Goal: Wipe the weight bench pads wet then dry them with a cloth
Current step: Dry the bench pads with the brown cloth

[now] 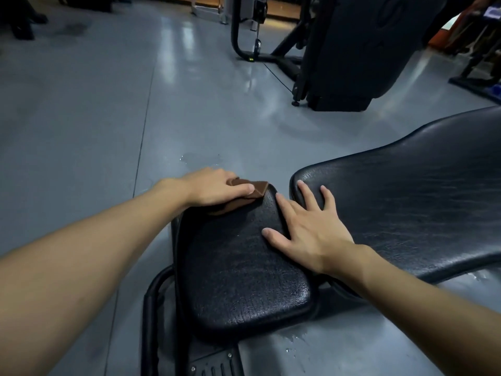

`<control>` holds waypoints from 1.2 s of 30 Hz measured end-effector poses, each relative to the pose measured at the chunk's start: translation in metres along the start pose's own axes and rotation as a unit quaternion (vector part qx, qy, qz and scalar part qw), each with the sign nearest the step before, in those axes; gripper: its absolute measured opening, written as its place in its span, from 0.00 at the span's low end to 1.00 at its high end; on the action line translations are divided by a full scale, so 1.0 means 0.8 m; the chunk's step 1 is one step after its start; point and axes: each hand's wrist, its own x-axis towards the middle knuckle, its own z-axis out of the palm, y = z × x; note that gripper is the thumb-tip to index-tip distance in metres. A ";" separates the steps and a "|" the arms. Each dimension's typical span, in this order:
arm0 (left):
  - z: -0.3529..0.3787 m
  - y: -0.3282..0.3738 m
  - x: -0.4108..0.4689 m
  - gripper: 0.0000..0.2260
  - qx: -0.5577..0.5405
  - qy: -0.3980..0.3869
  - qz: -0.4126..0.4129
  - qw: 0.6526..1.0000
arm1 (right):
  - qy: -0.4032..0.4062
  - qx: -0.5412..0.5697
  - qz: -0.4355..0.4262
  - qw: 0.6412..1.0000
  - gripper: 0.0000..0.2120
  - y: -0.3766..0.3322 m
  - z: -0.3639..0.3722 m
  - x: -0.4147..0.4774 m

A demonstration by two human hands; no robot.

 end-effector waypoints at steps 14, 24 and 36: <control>0.006 0.029 0.000 0.19 0.003 0.057 -0.059 0.997 | 0.014 0.000 -0.013 1.000 0.41 0.001 0.006 0.003; 0.008 0.001 -0.038 0.30 -0.095 0.054 -0.215 0.970 | 0.018 -0.005 -0.022 1.000 0.40 0.001 0.004 0.004; 0.061 0.015 -0.113 0.34 -0.283 0.167 -0.345 0.879 | 0.045 0.026 -0.067 0.996 0.35 0.001 0.013 0.009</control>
